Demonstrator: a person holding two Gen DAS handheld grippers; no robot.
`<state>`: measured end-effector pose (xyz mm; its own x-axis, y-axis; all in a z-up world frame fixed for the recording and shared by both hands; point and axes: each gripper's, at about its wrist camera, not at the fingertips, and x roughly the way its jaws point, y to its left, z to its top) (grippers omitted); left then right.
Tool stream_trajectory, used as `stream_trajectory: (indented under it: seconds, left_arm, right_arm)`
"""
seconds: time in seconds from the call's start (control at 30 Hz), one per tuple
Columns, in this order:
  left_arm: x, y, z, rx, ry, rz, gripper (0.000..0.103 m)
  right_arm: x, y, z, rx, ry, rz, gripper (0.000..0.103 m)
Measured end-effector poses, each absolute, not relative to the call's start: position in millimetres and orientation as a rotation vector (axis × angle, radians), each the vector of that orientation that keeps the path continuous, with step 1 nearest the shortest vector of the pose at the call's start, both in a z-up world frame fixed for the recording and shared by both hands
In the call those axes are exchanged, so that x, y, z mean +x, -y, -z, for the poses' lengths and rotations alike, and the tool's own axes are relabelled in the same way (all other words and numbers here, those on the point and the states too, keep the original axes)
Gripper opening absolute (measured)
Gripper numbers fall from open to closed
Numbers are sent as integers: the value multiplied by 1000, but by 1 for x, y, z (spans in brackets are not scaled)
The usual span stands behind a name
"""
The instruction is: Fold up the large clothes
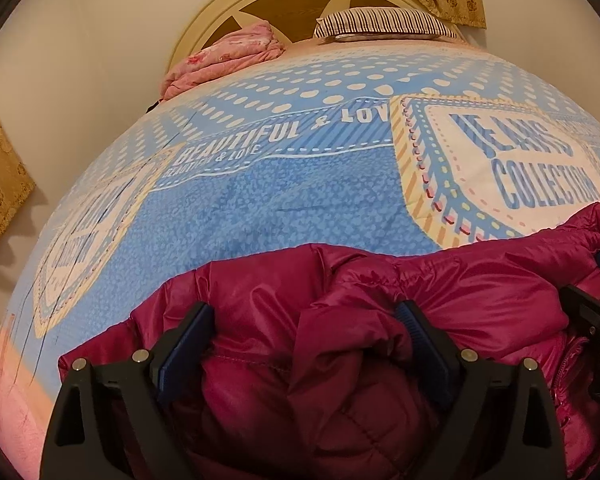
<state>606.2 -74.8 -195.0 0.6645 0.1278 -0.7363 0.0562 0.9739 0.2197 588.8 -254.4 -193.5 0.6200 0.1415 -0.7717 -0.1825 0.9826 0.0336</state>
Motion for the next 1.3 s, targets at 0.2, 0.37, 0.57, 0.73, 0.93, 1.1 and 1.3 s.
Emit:
stream_trajectory:
  seconds: [0.2,0.37,0.57,0.73,0.93,1.1,1.3]
  left_arm:
    - [605,79,195,260,-836,-58,93]
    - [604,81,196,277,-833,-66,94]
    - [604,84,197,305,-828,-80,94]
    - [604,89,198,334,-820,-94,94]
    - [604,90,198,350,-817,-101,94]
    - [604,91,199,360,-814,-106,94]
    - [604,93,199,369,-812,-109,94]
  right_arm:
    - [589,251,195,-64,-876,-174,64]
    - [589,251,195,-69,-876,-173,64]
    - [589,250,196,-68,-876,-172,65]
    - [589,250,196,-69,-877,-172,65]
    - [589,250,196,-71,-877,-171,65]
    - [589,250,196,-70,-877,-171,65]
    - [589,250,196,-70,-878,-171,65]
